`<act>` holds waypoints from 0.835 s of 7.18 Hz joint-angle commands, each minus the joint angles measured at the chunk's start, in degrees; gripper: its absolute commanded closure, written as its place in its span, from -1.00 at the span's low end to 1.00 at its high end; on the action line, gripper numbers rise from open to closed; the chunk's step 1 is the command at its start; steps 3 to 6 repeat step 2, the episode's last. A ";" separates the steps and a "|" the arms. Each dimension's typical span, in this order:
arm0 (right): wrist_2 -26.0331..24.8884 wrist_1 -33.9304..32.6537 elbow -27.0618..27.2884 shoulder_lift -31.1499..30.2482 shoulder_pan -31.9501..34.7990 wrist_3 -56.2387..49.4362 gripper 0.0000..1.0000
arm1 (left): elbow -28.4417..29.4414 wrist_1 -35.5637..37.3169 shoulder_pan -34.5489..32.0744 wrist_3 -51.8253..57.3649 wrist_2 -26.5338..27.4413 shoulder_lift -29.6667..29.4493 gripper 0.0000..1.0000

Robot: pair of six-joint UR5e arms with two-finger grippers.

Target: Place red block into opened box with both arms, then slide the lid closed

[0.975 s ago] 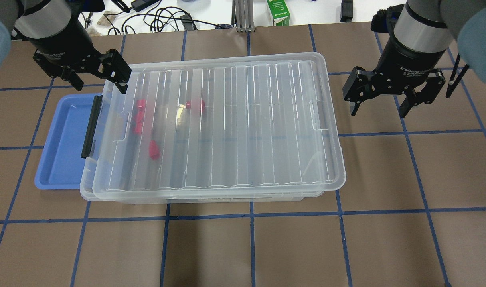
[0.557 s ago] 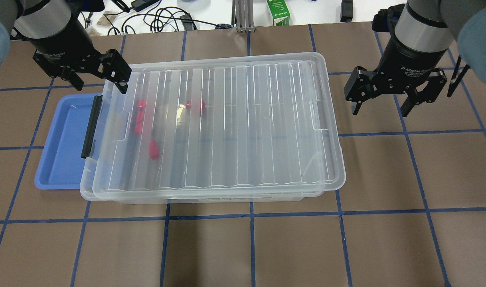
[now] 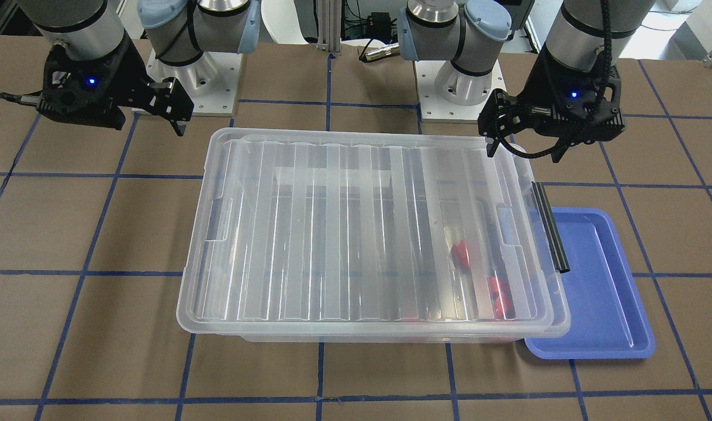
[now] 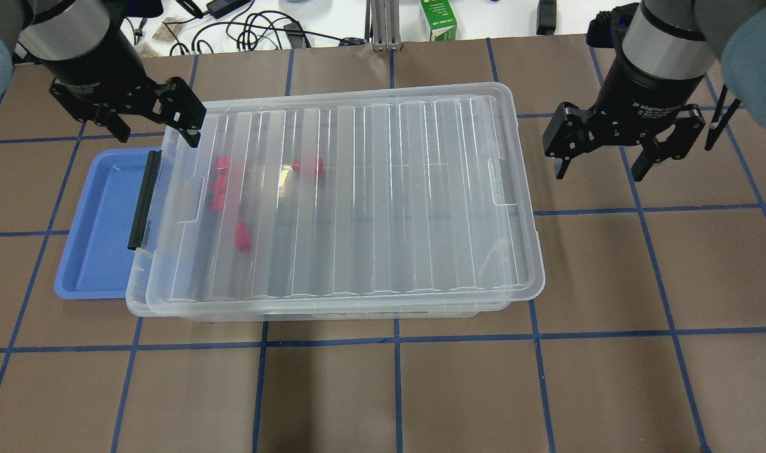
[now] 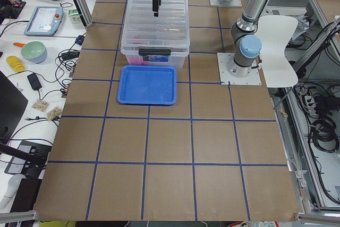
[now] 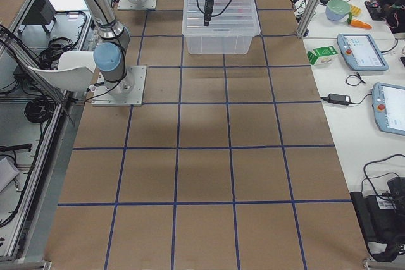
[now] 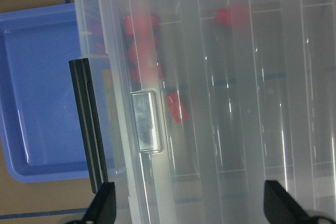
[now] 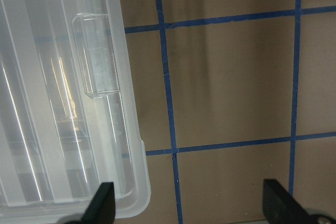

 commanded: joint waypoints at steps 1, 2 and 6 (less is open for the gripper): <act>0.33 -0.09 -0.18 0.22 0.00 0.00 -1.00 | 0.08 0.86 -0.02 -0.15 0.03 -0.27 -1.00; 0.07 0.00 -0.18 0.13 0.00 0.00 -1.00 | 0.00 0.87 -0.02 -0.15 0.03 -0.36 -1.00; 0.07 0.00 -0.18 0.13 0.00 0.00 -1.00 | 0.00 0.87 -0.02 -0.15 0.03 -0.36 -1.00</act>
